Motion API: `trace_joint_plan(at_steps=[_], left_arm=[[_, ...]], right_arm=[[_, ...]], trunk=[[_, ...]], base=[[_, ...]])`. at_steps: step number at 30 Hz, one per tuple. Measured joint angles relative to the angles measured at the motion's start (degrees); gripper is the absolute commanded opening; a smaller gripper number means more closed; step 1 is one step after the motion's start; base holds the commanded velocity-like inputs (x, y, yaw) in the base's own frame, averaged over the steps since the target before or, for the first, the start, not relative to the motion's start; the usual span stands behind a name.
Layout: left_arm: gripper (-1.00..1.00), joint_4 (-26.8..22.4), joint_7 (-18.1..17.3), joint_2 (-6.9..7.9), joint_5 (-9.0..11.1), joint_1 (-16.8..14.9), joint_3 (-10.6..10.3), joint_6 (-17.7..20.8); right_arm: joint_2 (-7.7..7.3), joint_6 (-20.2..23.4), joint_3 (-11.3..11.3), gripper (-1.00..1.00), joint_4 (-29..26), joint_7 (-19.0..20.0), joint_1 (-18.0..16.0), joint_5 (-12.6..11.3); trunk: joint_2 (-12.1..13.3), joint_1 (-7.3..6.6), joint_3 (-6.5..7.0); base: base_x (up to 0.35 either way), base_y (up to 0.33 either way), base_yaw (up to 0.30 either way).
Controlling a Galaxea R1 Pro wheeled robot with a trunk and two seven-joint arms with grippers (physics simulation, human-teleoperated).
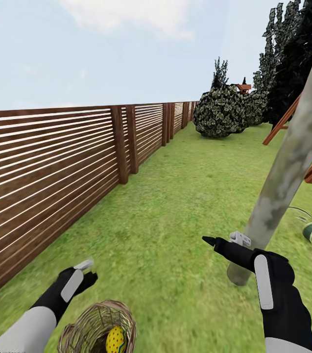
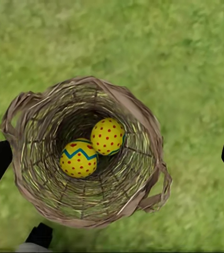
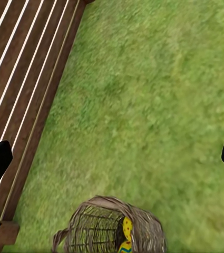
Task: Take the three Easter eggs out of the wicker basket on the lawn in the garden, then place them on the lawn next to a single tree (choose any tree) so that all three eggs are next to the same tree and none are left in the basket.
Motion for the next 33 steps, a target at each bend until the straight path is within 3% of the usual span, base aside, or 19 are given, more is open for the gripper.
trace_joint_plan(at_steps=[8,33], left_arm=[[1.0,2.15,0.08,0.43,0.04,-0.02,0.06,-0.9],[1.0,2.2,0.11,0.91,0.12,-0.02,0.09,-0.9]], right_arm=[[0.0,0.0,0.01,1.0,-0.03,0.25,0.02,0.02],[0.0,0.0,0.09,1.0,-0.03,0.28,0.01,0.02]], trunk=[[-3.22,1.76,-1.44],[-12.88,7.04,-5.77]], base=[[0.0,0.0,0.0],[0.0,0.0,0.0]])
